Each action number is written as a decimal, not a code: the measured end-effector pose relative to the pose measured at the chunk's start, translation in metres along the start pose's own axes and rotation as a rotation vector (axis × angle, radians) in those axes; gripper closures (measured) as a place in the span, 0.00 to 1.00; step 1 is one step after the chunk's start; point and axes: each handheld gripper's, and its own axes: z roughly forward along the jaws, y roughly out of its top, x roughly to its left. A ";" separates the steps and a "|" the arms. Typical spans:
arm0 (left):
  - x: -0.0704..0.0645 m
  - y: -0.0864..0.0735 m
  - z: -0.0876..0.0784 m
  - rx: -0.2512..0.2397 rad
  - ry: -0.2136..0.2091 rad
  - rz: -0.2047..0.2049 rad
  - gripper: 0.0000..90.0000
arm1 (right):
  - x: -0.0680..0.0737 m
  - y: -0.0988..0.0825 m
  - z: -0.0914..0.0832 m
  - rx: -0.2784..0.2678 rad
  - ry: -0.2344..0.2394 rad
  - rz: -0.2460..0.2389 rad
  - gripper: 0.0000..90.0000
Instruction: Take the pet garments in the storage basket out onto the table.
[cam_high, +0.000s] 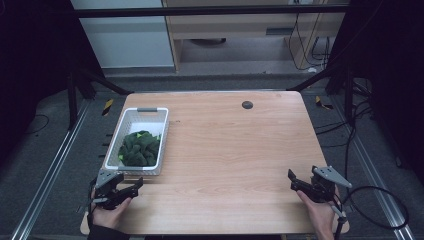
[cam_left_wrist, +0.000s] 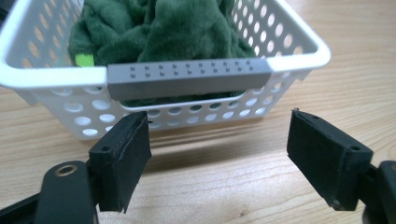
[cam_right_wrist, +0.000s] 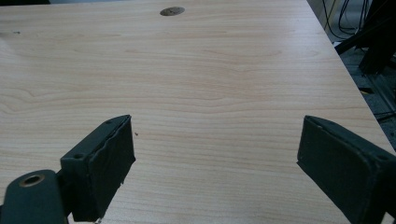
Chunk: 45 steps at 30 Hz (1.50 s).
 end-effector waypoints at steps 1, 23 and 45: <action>0.000 0.001 -0.001 -0.005 0.002 0.002 0.23 | 0.000 0.000 0.000 -0.003 -0.006 0.001 0.12; 0.004 0.029 -0.030 -0.095 0.014 -0.003 0.22 | 0.005 -0.003 0.000 -0.007 0.010 -0.031 0.11; 0.004 0.064 -0.028 -0.086 -0.005 0.034 0.22 | 0.009 -0.004 0.001 -0.006 0.020 -0.044 0.12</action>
